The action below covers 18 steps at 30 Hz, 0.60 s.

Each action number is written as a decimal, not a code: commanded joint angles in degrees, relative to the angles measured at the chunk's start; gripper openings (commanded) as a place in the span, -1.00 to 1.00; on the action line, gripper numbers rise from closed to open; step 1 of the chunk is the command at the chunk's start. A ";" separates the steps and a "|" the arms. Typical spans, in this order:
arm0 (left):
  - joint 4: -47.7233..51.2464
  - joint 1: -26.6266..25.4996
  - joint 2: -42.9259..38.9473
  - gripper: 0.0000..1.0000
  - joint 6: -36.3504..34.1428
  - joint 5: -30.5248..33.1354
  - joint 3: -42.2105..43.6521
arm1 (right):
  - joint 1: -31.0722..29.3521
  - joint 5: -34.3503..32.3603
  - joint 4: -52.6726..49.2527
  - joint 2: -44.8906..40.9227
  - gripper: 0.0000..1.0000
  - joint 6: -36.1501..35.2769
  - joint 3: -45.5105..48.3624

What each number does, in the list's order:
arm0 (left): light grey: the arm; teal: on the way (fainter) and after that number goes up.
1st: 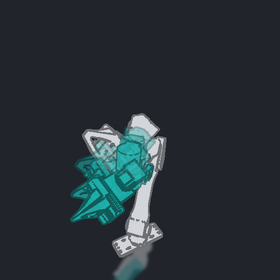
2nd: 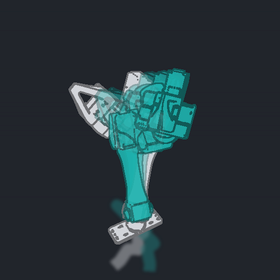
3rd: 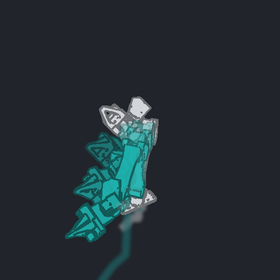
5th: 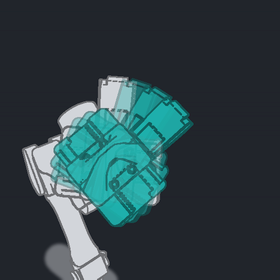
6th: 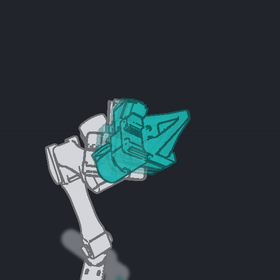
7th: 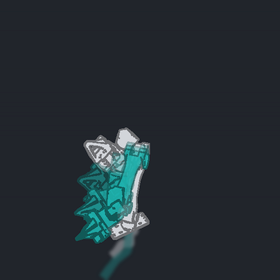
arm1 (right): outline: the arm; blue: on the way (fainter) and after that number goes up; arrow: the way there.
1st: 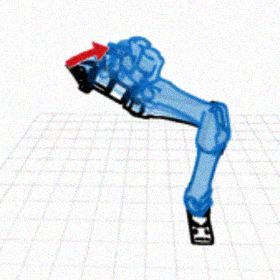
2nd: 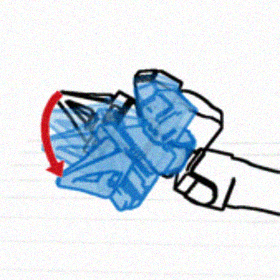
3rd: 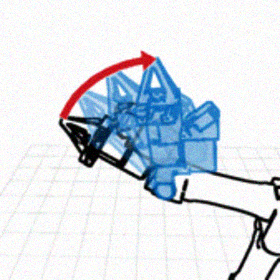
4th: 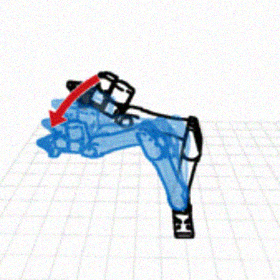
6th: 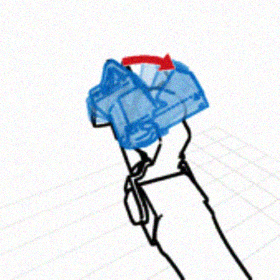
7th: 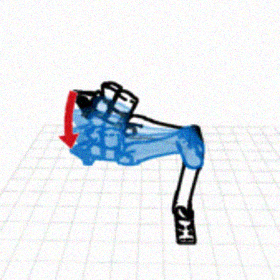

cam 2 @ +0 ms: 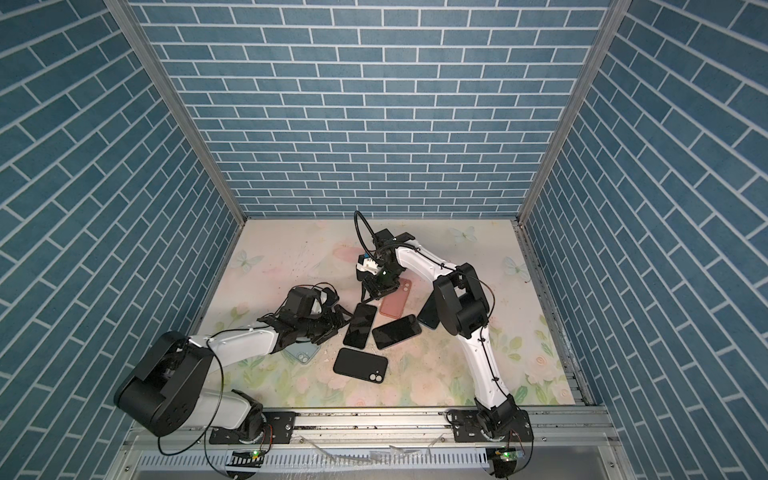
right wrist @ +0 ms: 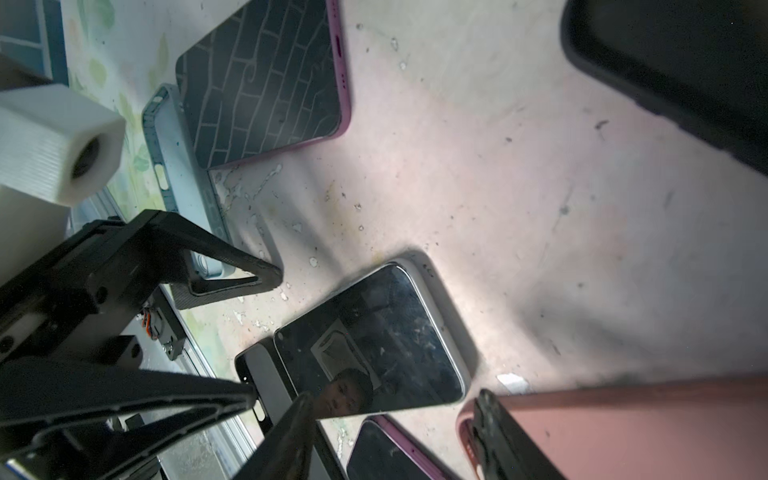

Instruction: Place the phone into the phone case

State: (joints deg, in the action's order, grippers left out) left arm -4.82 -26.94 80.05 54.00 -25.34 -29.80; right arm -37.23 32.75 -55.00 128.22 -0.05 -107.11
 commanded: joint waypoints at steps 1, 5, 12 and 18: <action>11.99 0.38 -1.95 0.75 -6.73 2.34 -1.80 | 0.06 -3.11 4.07 -6.56 0.25 8.12 5.16; 12.08 0.32 -1.31 0.73 -9.46 -1.43 -3.59 | -0.05 -2.06 9.79 -10.83 0.24 16.59 13.32; 6.43 0.35 2.42 0.69 -9.87 -6.35 -3.95 | -1.50 2.25 17.18 -12.92 0.24 25.07 21.66; 1.41 0.24 4.49 0.65 -9.11 -8.24 -3.07 | -2.28 2.33 21.11 -11.10 0.24 29.91 24.27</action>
State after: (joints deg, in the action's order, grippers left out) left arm -0.73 -26.85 83.24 45.47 -31.94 -32.99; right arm -39.00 34.20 -37.23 116.46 25.06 -83.79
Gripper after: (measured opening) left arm 0.832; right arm 0.622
